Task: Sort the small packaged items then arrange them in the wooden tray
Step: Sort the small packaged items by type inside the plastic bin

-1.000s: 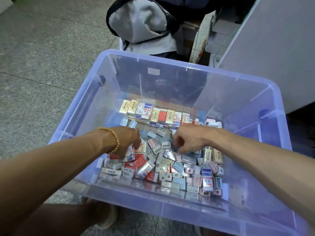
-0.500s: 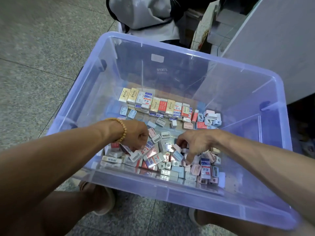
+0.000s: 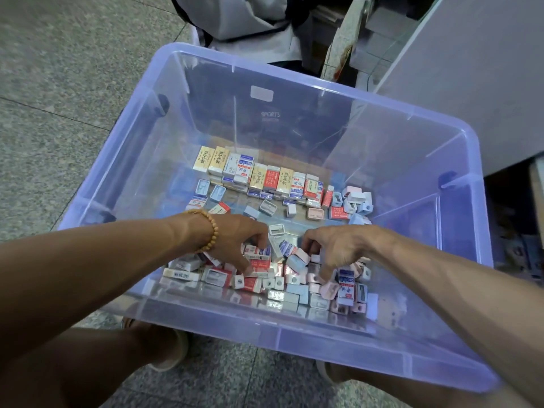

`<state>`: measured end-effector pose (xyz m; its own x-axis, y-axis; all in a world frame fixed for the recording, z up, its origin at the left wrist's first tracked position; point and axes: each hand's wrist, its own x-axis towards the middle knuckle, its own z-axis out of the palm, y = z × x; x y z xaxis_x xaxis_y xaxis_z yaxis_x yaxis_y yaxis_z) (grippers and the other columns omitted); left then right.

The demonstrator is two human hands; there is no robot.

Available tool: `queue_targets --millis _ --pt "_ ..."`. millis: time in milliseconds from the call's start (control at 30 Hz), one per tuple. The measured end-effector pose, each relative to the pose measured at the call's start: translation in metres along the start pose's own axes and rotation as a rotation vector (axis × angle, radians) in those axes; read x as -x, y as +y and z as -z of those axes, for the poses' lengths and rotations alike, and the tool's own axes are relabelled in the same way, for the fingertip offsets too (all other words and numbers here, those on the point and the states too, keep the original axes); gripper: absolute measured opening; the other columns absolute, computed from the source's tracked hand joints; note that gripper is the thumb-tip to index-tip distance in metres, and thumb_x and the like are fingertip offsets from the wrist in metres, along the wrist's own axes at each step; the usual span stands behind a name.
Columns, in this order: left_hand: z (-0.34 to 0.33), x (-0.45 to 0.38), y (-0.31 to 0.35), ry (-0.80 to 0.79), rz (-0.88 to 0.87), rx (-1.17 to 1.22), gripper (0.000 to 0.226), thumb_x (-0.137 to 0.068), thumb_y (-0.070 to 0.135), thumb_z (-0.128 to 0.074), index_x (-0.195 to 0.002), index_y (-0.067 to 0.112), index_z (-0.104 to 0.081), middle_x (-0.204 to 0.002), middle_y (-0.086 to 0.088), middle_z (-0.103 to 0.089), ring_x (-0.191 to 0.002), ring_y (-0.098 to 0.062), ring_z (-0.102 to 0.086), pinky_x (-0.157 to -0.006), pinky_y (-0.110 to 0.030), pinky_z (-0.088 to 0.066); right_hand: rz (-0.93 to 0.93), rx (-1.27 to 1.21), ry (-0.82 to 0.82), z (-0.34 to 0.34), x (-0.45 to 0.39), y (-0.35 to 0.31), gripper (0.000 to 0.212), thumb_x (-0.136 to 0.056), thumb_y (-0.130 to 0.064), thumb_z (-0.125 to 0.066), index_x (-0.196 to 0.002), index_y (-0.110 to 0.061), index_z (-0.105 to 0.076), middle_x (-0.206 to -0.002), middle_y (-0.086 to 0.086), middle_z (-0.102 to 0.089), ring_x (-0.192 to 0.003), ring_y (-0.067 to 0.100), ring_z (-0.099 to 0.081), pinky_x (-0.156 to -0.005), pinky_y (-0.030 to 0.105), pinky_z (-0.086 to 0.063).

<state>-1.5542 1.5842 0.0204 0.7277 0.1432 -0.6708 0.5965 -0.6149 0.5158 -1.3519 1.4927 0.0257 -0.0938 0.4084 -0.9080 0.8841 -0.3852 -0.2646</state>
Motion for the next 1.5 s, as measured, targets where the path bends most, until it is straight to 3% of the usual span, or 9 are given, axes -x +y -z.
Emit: queue_targets --millis 200,367,633,700,800,900,1033,1200,1500 --pt "-0.005 -0.011 0.017 -0.097 -0.013 -0.017 0.065 -0.081 0.027 -0.077 -0.134 0.024 -0.04 -0.134 0.002 -0.05 -0.102 -0.012 -0.046 -0.085 -0.025 -0.041 -0.003 -0.087 -0.008 0.001 0.002 0.007 0.03 -0.081 -0.003 -0.076 -0.096 -0.024 -0.06 -0.09 -0.01 -0.058 -0.084 0.011 -0.056 -0.072 0.023 -0.044" --pt "-0.009 -0.013 0.018 -0.112 -0.013 -0.163 0.054 -0.081 0.026 -0.076 -0.127 0.02 -0.049 -0.125 -0.003 -0.053 -0.095 -0.014 -0.045 -0.08 -0.025 -0.039 -0.058 0.042 -0.021 -0.002 0.009 0.001 0.044 -0.08 -0.01 -0.078 -0.116 -0.025 -0.059 -0.12 -0.003 -0.055 -0.112 0.023 -0.055 -0.091 0.037 -0.05" --pt "-0.012 -0.011 0.021 -0.135 -0.006 -0.146 0.071 -0.085 0.026 -0.072 -0.145 0.019 -0.035 -0.142 -0.004 -0.046 -0.113 -0.018 -0.048 -0.088 -0.025 -0.036 -0.071 0.098 -0.033 -0.009 0.013 -0.004 0.057 -0.09 -0.009 -0.067 -0.143 -0.012 -0.045 -0.1 -0.011 -0.045 -0.076 0.007 -0.045 -0.062 0.021 -0.035" --pt "-0.013 -0.011 0.021 -0.115 -0.013 -0.153 0.068 -0.084 0.026 -0.073 -0.143 0.021 -0.038 -0.14 -0.003 -0.048 -0.119 -0.021 -0.049 -0.093 -0.027 -0.04 -0.061 0.11 -0.019 -0.01 0.013 -0.004 0.052 -0.091 -0.009 -0.066 -0.139 -0.011 -0.045 -0.104 -0.009 -0.046 -0.091 0.014 -0.048 -0.066 0.023 -0.036" --pt "-0.012 -0.01 0.022 -0.106 0.0 -0.139 0.067 -0.082 0.026 -0.075 -0.141 0.024 -0.042 -0.137 -0.001 -0.049 -0.118 -0.02 -0.05 -0.092 -0.028 -0.042 -0.053 0.089 0.003 -0.01 0.013 -0.003 0.043 -0.092 -0.013 -0.067 -0.129 -0.015 -0.046 -0.089 -0.011 -0.044 -0.079 0.012 -0.048 -0.061 0.022 -0.034" --pt "-0.01 -0.01 0.021 -0.109 -0.001 -0.13 0.062 -0.083 0.029 -0.074 -0.138 0.025 -0.045 -0.135 -0.001 -0.05 -0.115 -0.019 -0.052 -0.094 -0.031 -0.045 -0.024 0.003 0.056 -0.003 0.016 -0.004 0.046 -0.092 -0.019 -0.07 -0.132 -0.015 -0.048 -0.112 -0.004 -0.058 -0.095 0.02 -0.056 -0.075 0.027 -0.042" --pt "-0.01 -0.009 0.02 -0.093 -0.009 -0.174 0.049 -0.09 0.028 -0.064 -0.136 0.022 -0.047 -0.132 -0.002 -0.053 -0.109 -0.018 -0.051 -0.086 -0.026 -0.04 0.067 -0.199 0.226 0.01 0.016 -0.002 0.019 -0.09 -0.018 -0.073 -0.096 -0.022 -0.056 -0.093 -0.007 -0.056 -0.081 0.013 -0.058 -0.058 0.022 -0.042" --pt "-0.008 -0.008 0.02 -0.056 -0.009 -0.154 0.035 -0.088 0.023 -0.067 -0.122 0.022 -0.057 -0.115 0.002 -0.06 -0.09 -0.012 -0.047 -0.077 -0.023 -0.037 0.057 -0.46 0.196 0.007 0.01 -0.005 0.036 -0.085 -0.001 -0.074 -0.116 -0.011 -0.059 -0.099 0.009 -0.066 -0.071 0.015 -0.067 -0.059 0.023 -0.058" --pt "-0.015 -0.008 0.015 -0.054 0.017 -0.131 0.026 -0.085 0.029 -0.072 -0.107 0.02 -0.061 -0.103 0.004 -0.059 -0.096 -0.017 -0.057 -0.081 -0.028 -0.046 0.062 -0.525 0.282 0.008 0.002 -0.002 0.015 -0.089 0.006 -0.066 -0.1 -0.003 -0.068 -0.102 0.01 -0.067 -0.075 0.017 -0.068 -0.065 0.029 -0.061"
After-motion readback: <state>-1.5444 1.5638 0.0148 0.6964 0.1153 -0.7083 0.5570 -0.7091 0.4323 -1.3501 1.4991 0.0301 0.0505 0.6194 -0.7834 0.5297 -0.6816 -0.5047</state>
